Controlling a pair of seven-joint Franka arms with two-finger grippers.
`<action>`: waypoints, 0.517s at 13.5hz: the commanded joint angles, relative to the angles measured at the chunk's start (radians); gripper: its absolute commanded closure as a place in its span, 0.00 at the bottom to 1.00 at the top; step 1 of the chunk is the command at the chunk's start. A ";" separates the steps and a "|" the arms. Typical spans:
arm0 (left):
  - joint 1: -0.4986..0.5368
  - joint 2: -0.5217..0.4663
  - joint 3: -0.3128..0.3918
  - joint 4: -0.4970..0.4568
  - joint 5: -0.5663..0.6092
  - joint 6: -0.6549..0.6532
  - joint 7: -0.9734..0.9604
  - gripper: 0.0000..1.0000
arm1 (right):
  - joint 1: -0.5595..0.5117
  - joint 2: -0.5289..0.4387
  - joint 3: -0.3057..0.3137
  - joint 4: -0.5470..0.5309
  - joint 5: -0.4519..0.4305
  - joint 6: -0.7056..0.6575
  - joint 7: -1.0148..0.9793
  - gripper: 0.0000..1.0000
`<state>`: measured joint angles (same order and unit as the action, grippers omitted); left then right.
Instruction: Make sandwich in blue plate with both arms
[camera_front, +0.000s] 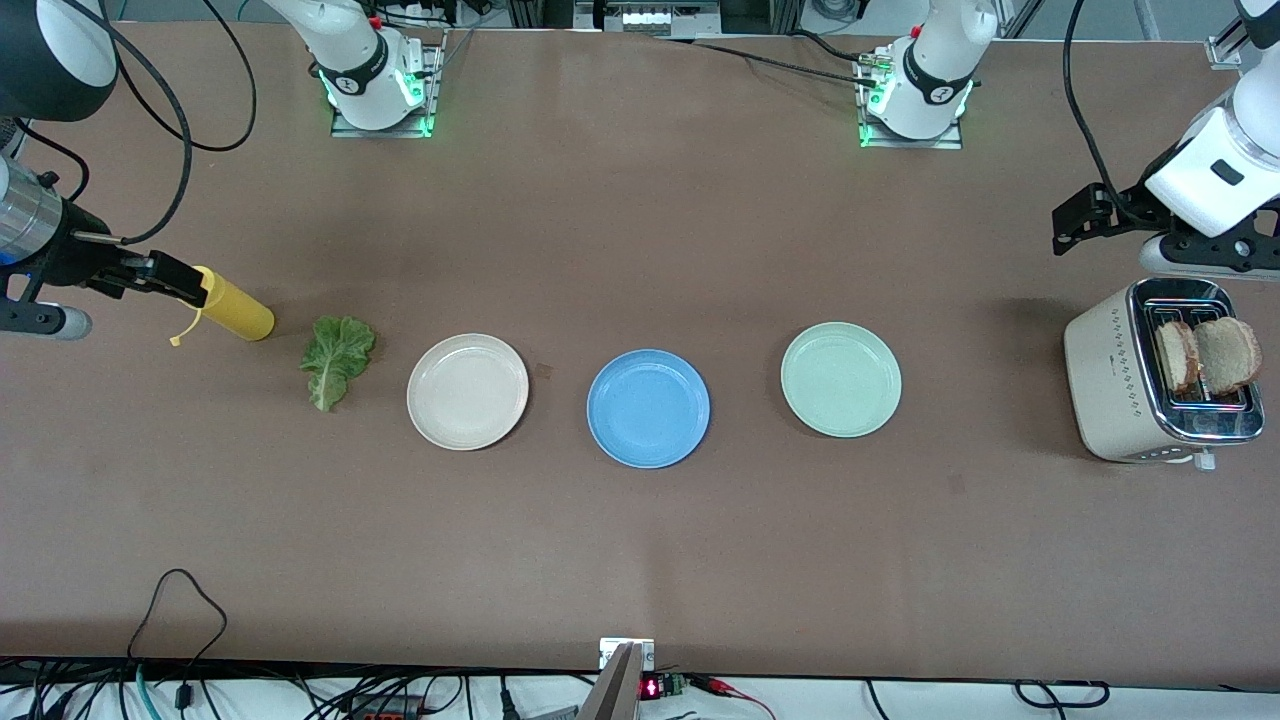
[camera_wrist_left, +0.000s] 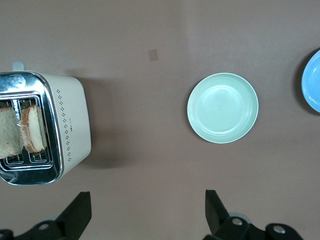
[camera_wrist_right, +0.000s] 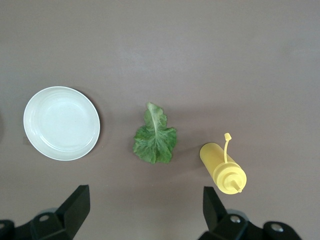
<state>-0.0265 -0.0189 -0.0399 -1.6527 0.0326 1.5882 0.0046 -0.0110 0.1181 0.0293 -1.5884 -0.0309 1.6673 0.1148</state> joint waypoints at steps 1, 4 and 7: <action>-0.016 -0.021 0.020 -0.021 -0.017 0.001 0.017 0.00 | -0.001 -0.003 0.000 0.008 0.008 -0.015 0.006 0.00; -0.010 -0.009 0.020 -0.010 -0.017 -0.002 0.011 0.00 | -0.001 -0.003 0.000 0.010 0.008 -0.015 0.006 0.00; -0.010 -0.001 0.017 -0.001 -0.017 -0.037 0.003 0.00 | -0.001 -0.003 0.000 0.008 0.008 -0.015 0.006 0.00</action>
<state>-0.0271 -0.0178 -0.0334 -1.6545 0.0326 1.5688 0.0043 -0.0110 0.1182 0.0293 -1.5884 -0.0309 1.6671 0.1147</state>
